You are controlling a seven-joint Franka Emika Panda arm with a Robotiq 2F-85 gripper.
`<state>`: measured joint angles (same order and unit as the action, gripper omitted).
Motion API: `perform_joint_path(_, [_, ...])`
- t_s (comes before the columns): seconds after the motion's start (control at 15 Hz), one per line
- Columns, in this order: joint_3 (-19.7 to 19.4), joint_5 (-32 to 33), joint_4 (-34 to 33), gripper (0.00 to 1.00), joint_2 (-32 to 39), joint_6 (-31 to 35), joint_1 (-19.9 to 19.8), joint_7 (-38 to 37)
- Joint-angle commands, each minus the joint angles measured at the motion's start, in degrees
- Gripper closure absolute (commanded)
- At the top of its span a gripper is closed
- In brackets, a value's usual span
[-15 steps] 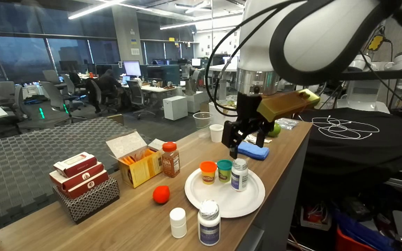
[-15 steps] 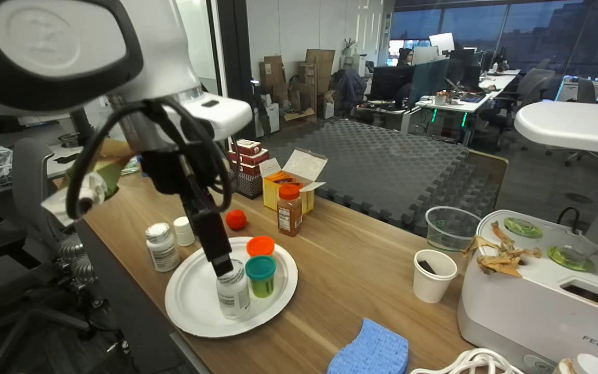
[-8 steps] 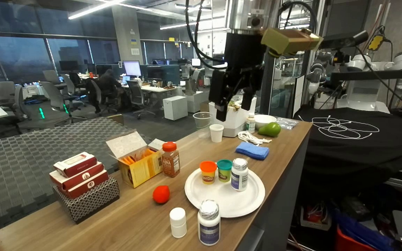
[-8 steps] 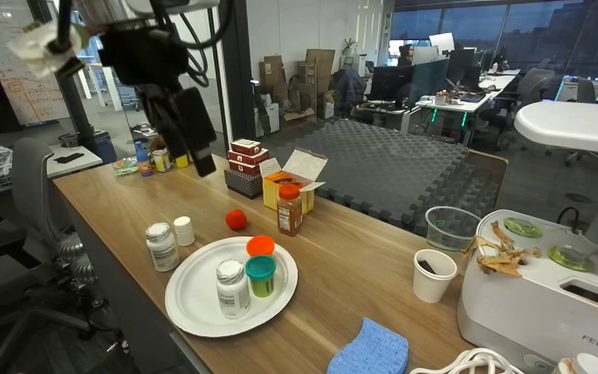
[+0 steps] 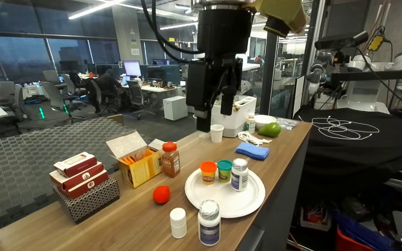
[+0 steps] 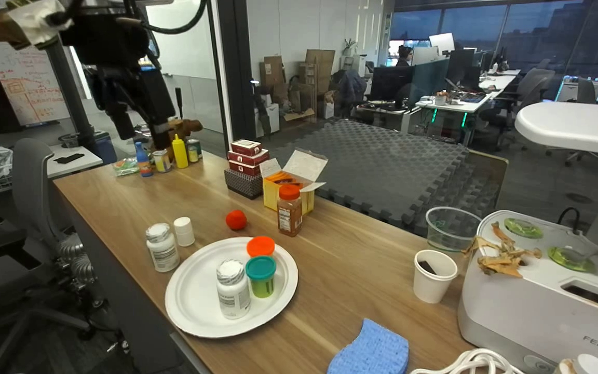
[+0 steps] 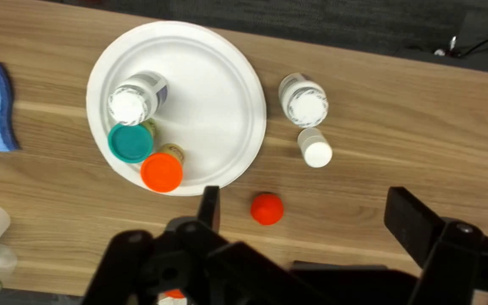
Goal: Put all the bottles and the orange ball in the plate, and then use the blue object to clean the table
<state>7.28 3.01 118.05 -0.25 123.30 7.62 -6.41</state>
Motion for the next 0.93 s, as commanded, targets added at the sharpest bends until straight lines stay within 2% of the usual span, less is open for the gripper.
perform_joint_path(0.0, [1.7, -1.4, 0.9, 0.00, -1.9, -4.2, 1.5, -0.2])
perform_joint_path(0.27, [2.9, -2.9, 3.3, 0.00, -1.7, -2.0, 2.7, -1.2])
perform_joint_path(0.67, [3.7, -5.1, 5.8, 0.00, 2.8, 5.6, 3.4, -3.2])
perform_joint_path(0.87, [3.5, -4.0, 5.7, 0.00, 5.7, 8.2, 3.6, -3.9])
